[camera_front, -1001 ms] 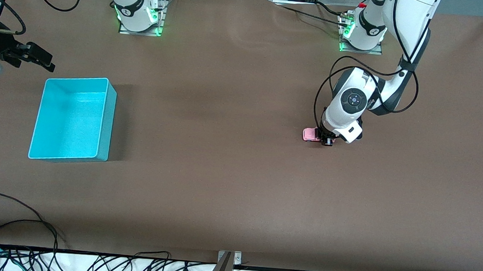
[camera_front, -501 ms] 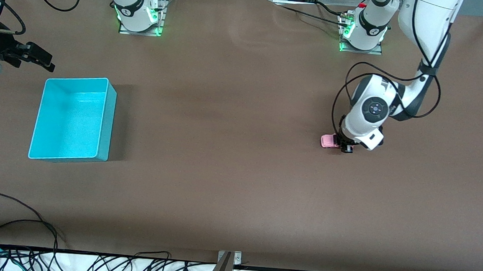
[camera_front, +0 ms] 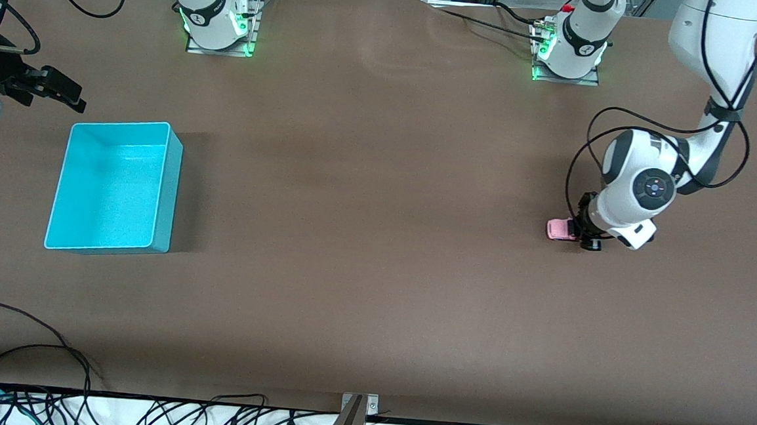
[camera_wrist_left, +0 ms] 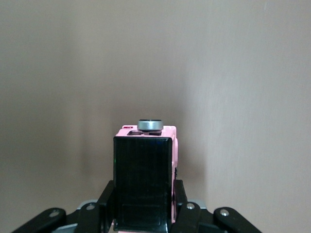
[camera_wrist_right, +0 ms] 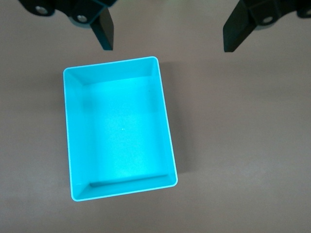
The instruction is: Wind and store pink jeep toy
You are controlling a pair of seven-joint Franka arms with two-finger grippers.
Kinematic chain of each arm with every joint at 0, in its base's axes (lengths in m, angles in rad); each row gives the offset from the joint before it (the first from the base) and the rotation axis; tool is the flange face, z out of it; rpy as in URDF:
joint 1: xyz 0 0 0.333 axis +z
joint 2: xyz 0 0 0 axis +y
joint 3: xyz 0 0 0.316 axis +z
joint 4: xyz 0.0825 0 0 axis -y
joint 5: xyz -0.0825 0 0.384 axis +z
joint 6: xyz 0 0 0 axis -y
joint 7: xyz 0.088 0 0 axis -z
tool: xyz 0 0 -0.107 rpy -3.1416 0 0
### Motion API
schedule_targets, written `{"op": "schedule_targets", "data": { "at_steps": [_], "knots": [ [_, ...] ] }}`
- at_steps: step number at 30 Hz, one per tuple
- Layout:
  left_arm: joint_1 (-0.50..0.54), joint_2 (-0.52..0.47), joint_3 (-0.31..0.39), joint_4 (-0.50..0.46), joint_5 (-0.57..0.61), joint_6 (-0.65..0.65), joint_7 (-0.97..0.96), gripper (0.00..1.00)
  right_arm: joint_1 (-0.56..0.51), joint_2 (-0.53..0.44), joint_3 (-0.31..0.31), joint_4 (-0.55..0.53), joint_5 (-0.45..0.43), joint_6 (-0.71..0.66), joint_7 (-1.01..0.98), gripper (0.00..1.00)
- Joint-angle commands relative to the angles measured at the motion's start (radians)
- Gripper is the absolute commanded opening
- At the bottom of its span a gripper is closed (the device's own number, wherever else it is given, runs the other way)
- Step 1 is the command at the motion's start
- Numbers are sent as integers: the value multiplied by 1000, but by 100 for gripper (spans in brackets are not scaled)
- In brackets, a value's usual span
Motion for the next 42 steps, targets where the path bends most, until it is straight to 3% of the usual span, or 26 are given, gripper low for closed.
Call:
{"op": "schedule_targets", "data": {
  "at_steps": [1,24,25,26,28,29,32,42],
  "knots": [
    [63,45,-1,2,69,32,45,14,-4,5,-1,19,17,-15,-18,100],
    [150,53,0,2,96,49,134,15,-3,5,1,18,17,-15,-18,100],
    [150,53,0,2,96,49,134,17,-3,5,1,19,17,-15,-18,100],
    [150,53,0,3,96,49,134,29,-3,5,1,18,17,-15,-18,100],
    [152,52,0,5,96,49,135,41,-3,5,1,18,17,-15,-18,100],
    [150,52,0,5,96,49,135,52,-3,5,1,18,17,-15,-18,100],
    [150,47,0,13,96,45,144,100,-4,5,-1,19,17,-15,-18,100],
    [153,-44,-5,39,89,-92,175,100,-1,5,2,18,17,-15,-18,100]
  ]
}}
